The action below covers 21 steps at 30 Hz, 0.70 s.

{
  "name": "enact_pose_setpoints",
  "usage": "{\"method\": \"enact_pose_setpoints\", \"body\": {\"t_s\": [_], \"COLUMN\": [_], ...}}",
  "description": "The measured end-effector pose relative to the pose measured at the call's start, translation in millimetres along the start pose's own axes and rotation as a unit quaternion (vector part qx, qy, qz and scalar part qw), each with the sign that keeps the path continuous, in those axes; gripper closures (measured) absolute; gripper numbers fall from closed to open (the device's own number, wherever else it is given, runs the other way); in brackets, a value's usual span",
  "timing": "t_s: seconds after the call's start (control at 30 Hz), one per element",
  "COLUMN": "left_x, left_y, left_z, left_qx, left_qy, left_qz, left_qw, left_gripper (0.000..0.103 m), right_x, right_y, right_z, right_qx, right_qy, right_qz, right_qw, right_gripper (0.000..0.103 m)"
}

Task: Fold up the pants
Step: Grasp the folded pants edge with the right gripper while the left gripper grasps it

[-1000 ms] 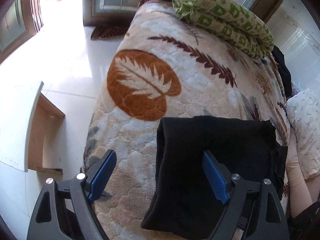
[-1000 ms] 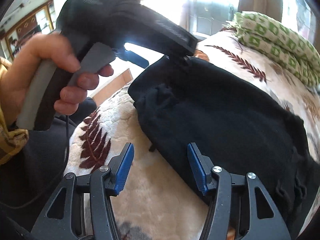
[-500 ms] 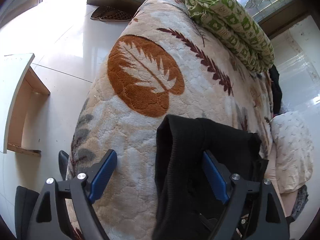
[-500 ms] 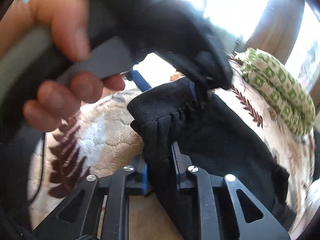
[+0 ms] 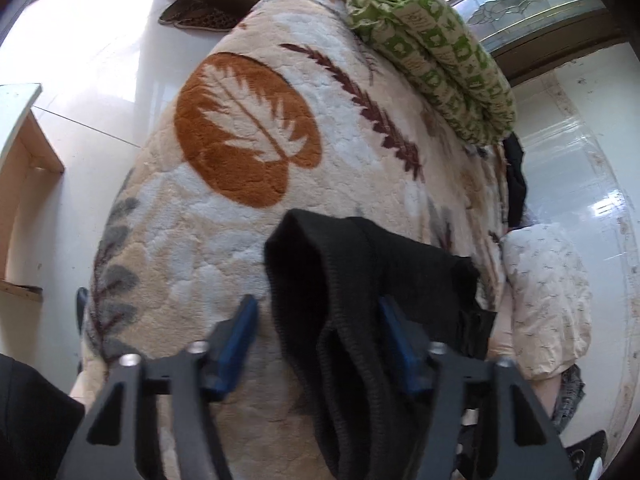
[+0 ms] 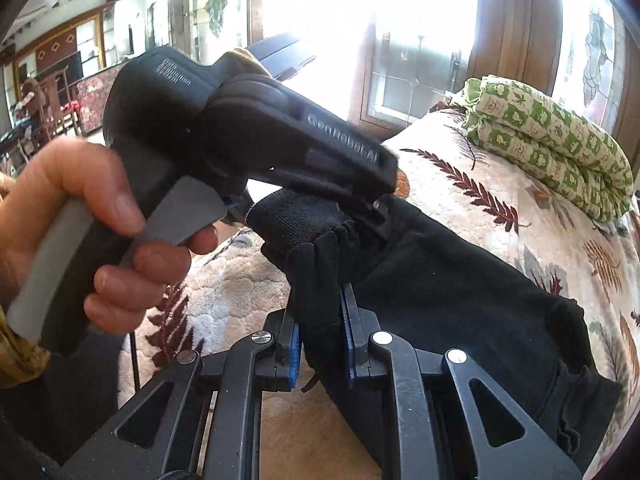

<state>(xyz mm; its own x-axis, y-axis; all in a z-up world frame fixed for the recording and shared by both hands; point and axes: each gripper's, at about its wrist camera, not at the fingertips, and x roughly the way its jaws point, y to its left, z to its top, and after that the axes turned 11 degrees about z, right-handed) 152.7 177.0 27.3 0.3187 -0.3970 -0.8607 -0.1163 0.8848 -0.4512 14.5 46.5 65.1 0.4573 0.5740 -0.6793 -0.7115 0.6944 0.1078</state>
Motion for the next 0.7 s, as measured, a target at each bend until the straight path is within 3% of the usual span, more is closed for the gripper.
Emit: {"method": "enact_pose_setpoints", "body": {"t_s": [0.1,0.2,0.7], "left_x": [-3,-7,-32], "left_y": [-4,-13,-57], "left_z": [-1,-4,-21], "left_qx": [0.003,0.023,0.068], "left_qy": [-0.009,-0.028,-0.068], "left_qz": [-0.018,-0.013,-0.014], "left_qw": [0.9998,0.9993,0.9952], "left_gripper": [0.075,0.080,0.082], "right_x": [-4,-8,-48], "right_y": [-3,-5,-29], "right_z": [0,-1,-8], "right_qx": [0.014,0.017,0.074], "right_qy": [-0.004,-0.006,-0.037], "right_qz": [0.005,0.004,0.022], "right_qw": [1.000,1.000,0.996], "right_gripper": [0.088,0.088,0.088]}}
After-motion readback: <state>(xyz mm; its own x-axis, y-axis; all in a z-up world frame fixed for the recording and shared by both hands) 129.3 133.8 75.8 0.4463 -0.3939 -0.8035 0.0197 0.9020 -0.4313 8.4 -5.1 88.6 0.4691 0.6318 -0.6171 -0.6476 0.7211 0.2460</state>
